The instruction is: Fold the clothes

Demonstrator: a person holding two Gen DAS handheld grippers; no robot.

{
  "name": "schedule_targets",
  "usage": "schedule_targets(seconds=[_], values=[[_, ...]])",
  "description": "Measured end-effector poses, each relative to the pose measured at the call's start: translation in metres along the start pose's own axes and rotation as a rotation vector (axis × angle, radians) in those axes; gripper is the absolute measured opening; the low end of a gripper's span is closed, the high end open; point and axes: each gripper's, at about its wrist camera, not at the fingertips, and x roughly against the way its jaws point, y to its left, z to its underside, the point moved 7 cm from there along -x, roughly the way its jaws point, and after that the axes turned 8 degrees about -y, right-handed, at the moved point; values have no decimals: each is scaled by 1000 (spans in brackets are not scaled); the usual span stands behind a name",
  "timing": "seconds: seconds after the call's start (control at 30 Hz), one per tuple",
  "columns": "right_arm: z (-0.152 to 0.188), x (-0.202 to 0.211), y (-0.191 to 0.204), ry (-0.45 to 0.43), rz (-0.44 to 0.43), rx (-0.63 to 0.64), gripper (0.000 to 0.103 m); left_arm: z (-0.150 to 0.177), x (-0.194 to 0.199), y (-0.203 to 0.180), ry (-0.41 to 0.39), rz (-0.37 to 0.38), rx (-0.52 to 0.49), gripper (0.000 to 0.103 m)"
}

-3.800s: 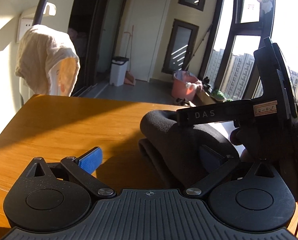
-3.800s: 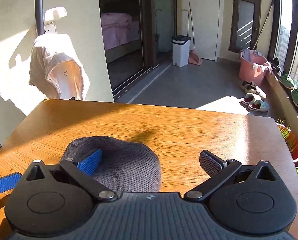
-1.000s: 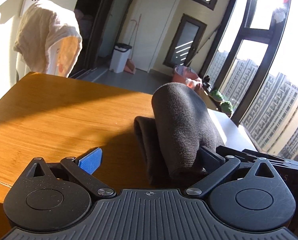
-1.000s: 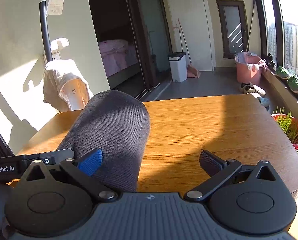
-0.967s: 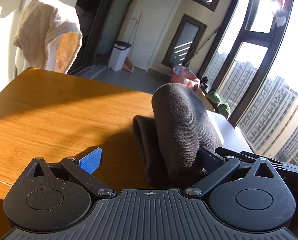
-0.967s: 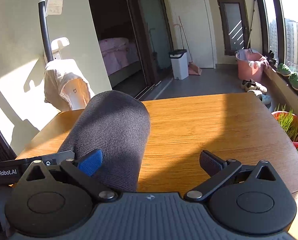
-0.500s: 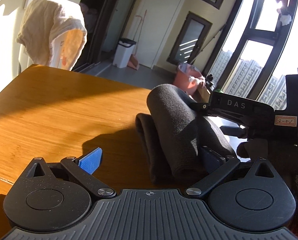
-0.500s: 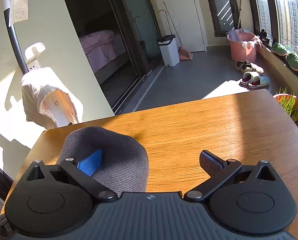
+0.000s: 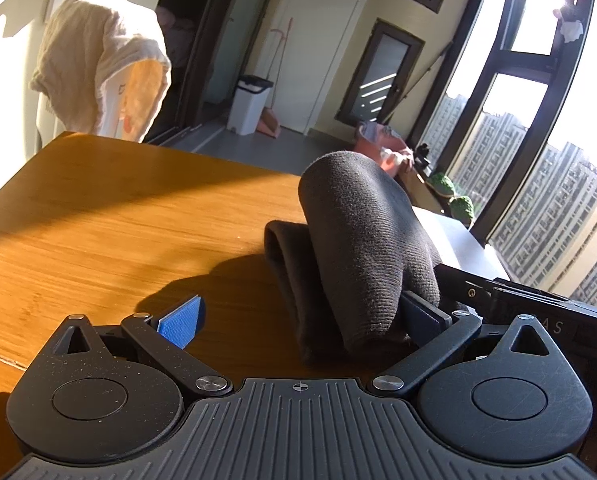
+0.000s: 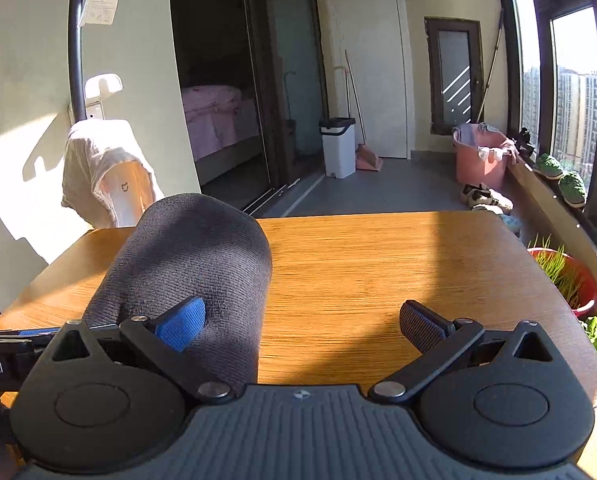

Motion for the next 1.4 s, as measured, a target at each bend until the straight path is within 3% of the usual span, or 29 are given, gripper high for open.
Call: schedule_targets(seconds=[0.23,0.37,0.5,0.6,0.73,0.97,1.13,1.27,1.4], values=[[14,31,-14,-6,17,-122,103,2,18,-3,-66,-19,-10,103],[34,47,-11,108,71,-93,103,12,36,-4,-49,-41,-25,103],[49,50,0,215,152,36,103,25,45,-1,24,-110,-37,103],[52,54,4,221,176,33,103,32,53,-2,49,-171,-95,103],[55,60,8,207,184,33,103,42,51,-9,110,-319,-225,103],[57,66,7,169,218,23,103,45,57,-4,89,-341,-210,103],[54,57,9,173,181,44,103,50,65,-10,53,-380,-205,103],[53,56,9,174,171,48,103,45,52,-12,65,-318,-223,103],[53,57,9,173,171,47,103,36,41,-3,63,-333,-216,103]])
